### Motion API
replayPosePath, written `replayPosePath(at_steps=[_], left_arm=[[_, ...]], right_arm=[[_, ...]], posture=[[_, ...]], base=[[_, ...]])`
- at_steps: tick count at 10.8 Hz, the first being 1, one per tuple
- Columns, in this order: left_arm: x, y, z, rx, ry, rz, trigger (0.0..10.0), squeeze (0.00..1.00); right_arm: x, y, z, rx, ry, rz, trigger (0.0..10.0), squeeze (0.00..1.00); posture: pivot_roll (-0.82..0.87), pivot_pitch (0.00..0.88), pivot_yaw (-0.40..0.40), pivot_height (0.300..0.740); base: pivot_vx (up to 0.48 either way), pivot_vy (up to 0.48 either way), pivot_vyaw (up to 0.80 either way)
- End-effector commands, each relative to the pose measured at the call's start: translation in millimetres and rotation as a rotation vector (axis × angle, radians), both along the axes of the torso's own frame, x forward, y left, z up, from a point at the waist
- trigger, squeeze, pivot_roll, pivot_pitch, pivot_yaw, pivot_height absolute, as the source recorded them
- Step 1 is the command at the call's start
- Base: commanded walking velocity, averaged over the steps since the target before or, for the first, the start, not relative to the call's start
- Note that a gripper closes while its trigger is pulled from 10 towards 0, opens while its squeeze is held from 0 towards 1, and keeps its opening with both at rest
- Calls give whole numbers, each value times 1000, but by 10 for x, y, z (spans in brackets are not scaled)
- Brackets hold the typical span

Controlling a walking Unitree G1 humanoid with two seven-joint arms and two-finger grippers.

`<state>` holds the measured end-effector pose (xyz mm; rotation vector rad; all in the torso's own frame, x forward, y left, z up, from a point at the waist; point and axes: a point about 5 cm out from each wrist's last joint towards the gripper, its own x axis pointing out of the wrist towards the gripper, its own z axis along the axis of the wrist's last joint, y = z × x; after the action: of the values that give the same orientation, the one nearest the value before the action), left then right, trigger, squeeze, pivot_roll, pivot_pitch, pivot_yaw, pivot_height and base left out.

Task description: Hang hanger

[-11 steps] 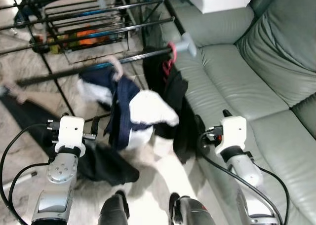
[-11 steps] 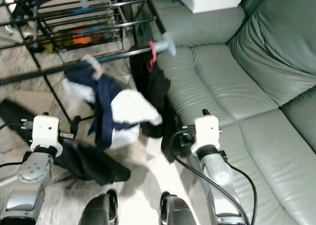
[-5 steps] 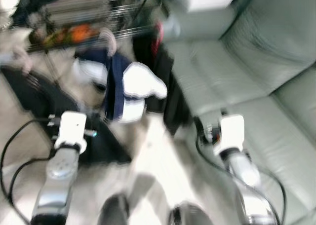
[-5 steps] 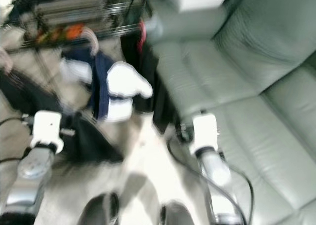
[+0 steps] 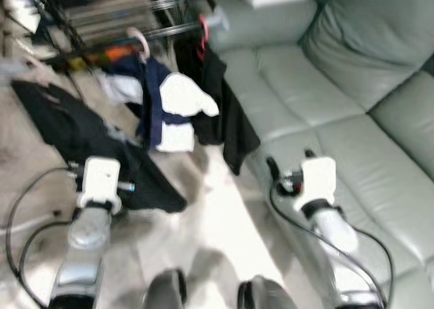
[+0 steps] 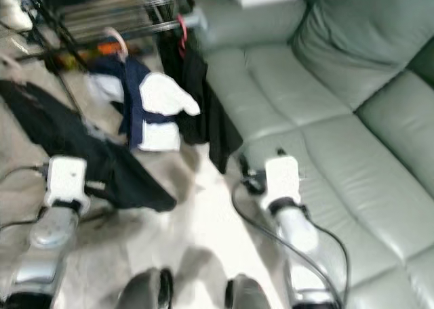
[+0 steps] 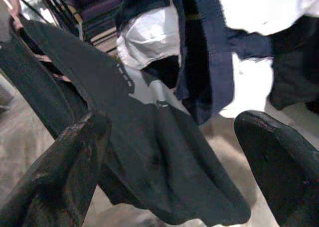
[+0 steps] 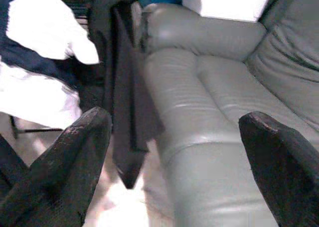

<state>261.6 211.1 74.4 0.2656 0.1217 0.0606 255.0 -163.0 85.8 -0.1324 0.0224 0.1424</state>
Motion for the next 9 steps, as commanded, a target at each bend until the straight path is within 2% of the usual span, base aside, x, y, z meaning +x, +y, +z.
replayPosePath(at_steps=[1, 2, 3, 5, 9], left_arm=[[27, 69, 2, -1, -6, 34, 10000, 0], [54, 62, -7, -18, -12, 51, 10000, 0], [61, 8, -15, -19, -23, 46, 10000, 0], [36, -66, -56, -7, -30, 18, 10000, 0], [-17, -4, -170, 33, -13, 47, 10000, 0]], right_arm=[[4, 2, -26, 14, 6, -3, 10000, 518], [16, -6, -47, 11, 6, -4, 10000, 51], [15, -27, -68, -10, -1, -13, 10000, 0], [-33, -76, -153, -22, 12, -30, 10000, 0], [-100, -84, -232, -26, 15, -39, 10000, 0]], posture=[[-43, 42, 17, 740], [-40, 8, 12, 740], [-40, 0, 12, 740], [-48, 0, 27, 740], [-66, 0, 46, 740]], base=[[0, 0, 0], [0, 0, 0], [0, 0, 0], [0, 0, 0], [0, 0, 800]])
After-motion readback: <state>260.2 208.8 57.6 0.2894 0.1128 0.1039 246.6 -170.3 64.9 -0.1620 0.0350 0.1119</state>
